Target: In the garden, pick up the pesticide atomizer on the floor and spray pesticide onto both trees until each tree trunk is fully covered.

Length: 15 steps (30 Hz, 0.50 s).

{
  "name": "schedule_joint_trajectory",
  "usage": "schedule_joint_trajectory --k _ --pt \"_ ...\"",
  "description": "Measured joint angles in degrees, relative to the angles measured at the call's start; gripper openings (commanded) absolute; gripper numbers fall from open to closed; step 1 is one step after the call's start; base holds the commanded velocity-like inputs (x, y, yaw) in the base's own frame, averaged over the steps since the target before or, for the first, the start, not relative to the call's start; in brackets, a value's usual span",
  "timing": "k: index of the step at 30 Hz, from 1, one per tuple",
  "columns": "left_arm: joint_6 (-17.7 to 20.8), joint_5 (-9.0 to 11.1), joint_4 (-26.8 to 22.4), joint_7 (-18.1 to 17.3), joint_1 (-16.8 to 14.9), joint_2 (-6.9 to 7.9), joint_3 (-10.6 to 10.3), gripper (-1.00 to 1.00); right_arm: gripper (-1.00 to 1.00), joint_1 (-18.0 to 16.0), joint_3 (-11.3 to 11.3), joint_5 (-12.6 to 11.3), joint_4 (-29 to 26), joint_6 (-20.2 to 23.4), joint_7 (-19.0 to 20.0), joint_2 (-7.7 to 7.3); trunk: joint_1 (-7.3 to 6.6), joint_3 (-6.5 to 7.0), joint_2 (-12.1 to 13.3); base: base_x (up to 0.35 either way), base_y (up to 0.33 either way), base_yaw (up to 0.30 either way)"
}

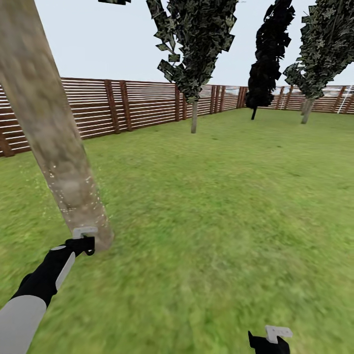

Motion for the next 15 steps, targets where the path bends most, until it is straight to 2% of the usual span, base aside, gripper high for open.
schedule_joint_trajectory --k 9,15 --pt "0.16 -0.09 0.07 0.01 0.02 0.26 0.09 -1.00 1.00 0.00 0.00 0.00 0.00 0.00 -0.01 0.00 0.00 -0.18 0.00 0.180 -0.235 0.257" --pt "0.16 -0.08 0.07 0.09 0.04 0.35 0.17 -1.00 1.00 0.00 -0.01 0.00 0.00 0.00 0.00 0.00 0.00 -0.31 0.00 0.042 -0.033 0.263"
